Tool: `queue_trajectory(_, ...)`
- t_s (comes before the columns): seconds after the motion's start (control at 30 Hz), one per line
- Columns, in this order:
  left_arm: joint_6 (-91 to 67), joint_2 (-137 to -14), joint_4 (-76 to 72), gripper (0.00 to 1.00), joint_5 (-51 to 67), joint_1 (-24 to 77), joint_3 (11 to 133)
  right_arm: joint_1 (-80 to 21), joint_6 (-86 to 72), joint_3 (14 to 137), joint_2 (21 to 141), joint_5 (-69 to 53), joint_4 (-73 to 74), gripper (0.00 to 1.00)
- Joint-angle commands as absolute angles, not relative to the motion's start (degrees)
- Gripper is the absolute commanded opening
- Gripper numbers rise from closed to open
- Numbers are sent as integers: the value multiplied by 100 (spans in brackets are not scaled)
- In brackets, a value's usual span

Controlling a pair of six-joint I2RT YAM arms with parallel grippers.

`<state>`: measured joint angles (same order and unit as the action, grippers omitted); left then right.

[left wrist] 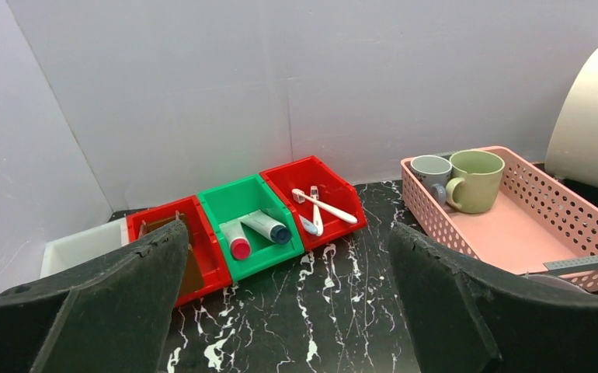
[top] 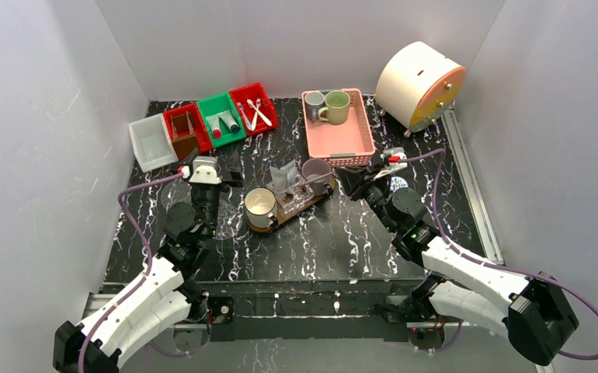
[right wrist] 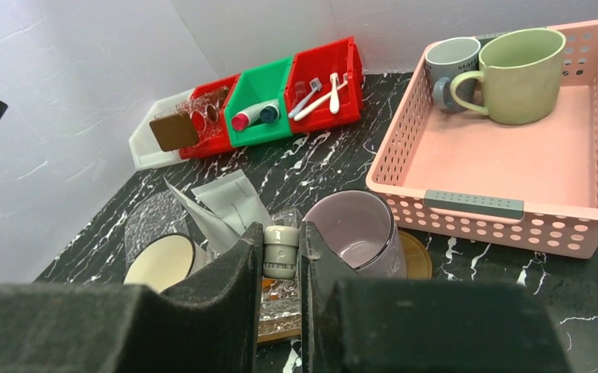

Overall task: Prepare toiletry sets of a toothbrush and toothpaste on the tray
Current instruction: Place the toothbrush in the toothpaste holder.

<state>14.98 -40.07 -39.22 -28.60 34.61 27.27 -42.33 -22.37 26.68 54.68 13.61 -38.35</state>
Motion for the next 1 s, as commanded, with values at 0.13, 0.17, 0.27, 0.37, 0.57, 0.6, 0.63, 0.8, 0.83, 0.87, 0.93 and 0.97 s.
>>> queue_trajectory(0.13,1525,-3994,-4175,98,-2936,3419,2775,-4187,-2320,2656,5641,1279,-4364,1)
queue_trajectory(0.17,1527,-3993,-4175,98,-2936,3419,2777,-4192,-2321,2642,5665,1255,-4386,1)
queue_trajectory(0.27,1546,-3982,-4173,98,-2936,3417,2769,-4175,-2329,2599,5777,1238,-4506,1)
queue_trajectory(0.37,1571,-3981,-4175,98,-2927,3411,2764,-4177,-2349,2594,5921,1213,-4595,1)
queue_trajectory(0.57,1573,-3971,-4175,98,-2893,3402,2764,-4175,-2414,2562,6244,1104,-4922,1)
queue_trajectory(0.6,1579,-3971,-4175,98,-2872,3401,2764,-4167,-2409,2558,6306,1097,-4968,1)
queue_trajectory(0.63,1588,-3969,-4173,98,-2859,3401,2760,-4172,-2393,2558,6362,1091,-5000,1)
queue_trajectory(0.8,1594,-3946,-4175,98,-2789,3393,2750,-4168,-2347,2540,6658,1027,-5177,1)
queue_trajectory(0.83,1607,-3940,-4175,98,-2780,3393,2751,-4165,-2317,2525,6735,996,-5228,1)
queue_trajectory(0.87,1600,-3929,-4175,98,-2774,3393,2751,-4168,-2292,2508,6782,961,-5287,1)
queue_trajectory(0.93,1612,-3903,-4184,98,-2744,3393,2732,-4168,-2190,2483,6921,839,-5423,1)
queue_trajectory(0.97,1607,-3896,-4184,98,-2733,3384,2733,-4163,-2115,2467,7004,819,-5493,1)
